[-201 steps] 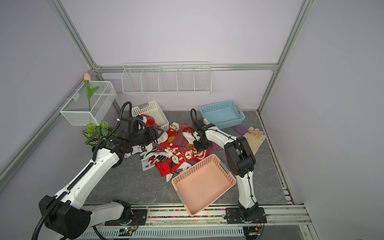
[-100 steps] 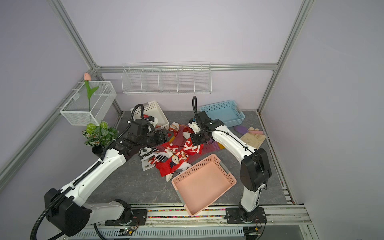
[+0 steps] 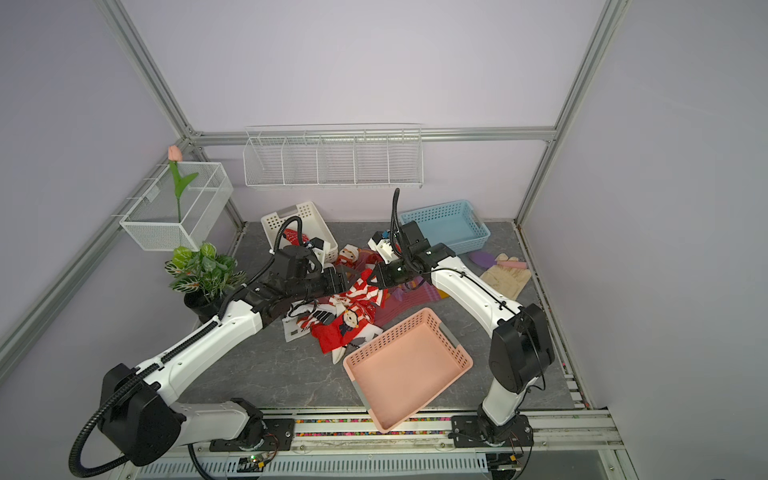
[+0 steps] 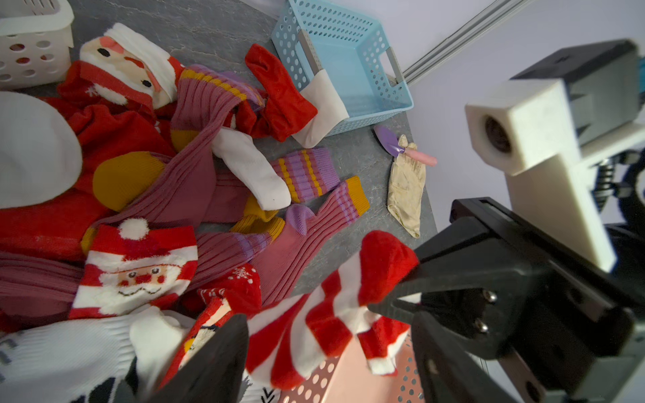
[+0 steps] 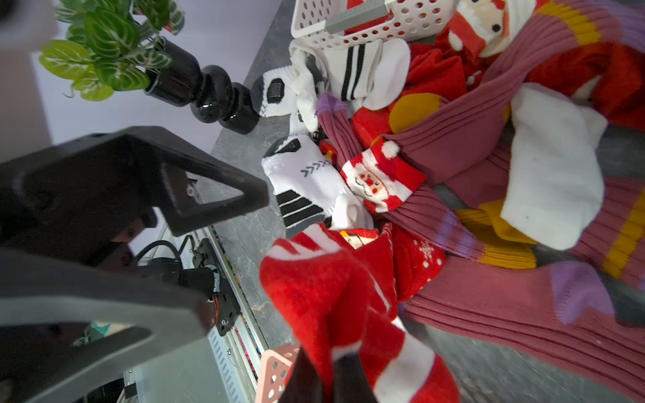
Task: Sort the socks into the basket by color
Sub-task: Pick up the sock from the center of the board.
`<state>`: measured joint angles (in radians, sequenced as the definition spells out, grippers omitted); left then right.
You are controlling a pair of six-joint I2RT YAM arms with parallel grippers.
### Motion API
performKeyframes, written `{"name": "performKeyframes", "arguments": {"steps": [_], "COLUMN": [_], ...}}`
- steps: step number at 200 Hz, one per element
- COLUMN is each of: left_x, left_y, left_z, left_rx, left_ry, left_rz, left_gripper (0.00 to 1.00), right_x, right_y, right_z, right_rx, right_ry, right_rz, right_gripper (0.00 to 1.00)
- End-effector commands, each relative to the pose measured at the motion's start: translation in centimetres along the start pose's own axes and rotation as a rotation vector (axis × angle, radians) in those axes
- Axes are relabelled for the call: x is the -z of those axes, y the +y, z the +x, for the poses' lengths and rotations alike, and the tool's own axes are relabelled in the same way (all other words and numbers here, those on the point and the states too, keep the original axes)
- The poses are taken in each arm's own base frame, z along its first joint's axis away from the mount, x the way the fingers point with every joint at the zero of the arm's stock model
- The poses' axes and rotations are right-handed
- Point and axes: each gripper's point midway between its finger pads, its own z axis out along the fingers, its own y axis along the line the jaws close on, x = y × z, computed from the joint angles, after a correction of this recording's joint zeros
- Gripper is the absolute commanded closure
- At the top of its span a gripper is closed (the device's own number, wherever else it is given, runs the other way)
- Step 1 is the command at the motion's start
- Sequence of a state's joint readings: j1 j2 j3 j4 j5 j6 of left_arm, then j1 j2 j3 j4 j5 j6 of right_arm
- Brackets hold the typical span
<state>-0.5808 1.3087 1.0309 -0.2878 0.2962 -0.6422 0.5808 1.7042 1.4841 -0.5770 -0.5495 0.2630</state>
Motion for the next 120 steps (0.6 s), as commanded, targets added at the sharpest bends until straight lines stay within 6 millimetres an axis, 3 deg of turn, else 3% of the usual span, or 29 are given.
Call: {"name": "performKeyframes", "arguments": {"steps": [1,25,45,82,107,120], "left_x": [-0.4,-0.7,-0.8,-0.7,-0.4,-0.2], "left_y": [-0.4,-0.5,-1.2,-2.1,-2.7,-2.4], "left_z": [0.2,0.4,0.3,-0.1,-0.3,-0.4], "left_rx": [-0.033,-0.033,-0.024,0.013,0.039,0.053], "left_ry": [-0.011,-0.009,-0.02,-0.049,-0.068,-0.076], "left_rz": [0.036,0.055,0.102,0.168,0.208,0.187], "left_gripper": [0.3,0.31,0.42,1.0,1.0,1.0], "right_x": [1.2,1.3,1.4,1.1,1.0,1.0], "right_y": [2.9,3.6,4.1,4.0,4.1,3.8], "right_z": [-1.0,-1.3,-1.4,-1.2,-1.2,-1.3], "right_rx": [0.014,-0.002,-0.005,-0.019,-0.018,-0.023], "right_ry": [-0.054,-0.071,-0.076,-0.065,-0.061,-0.061], "right_rz": [-0.125,-0.181,-0.213,-0.223,-0.226,-0.215], "right_gripper": [0.93,0.93,0.93,0.93,0.93,0.83]}}
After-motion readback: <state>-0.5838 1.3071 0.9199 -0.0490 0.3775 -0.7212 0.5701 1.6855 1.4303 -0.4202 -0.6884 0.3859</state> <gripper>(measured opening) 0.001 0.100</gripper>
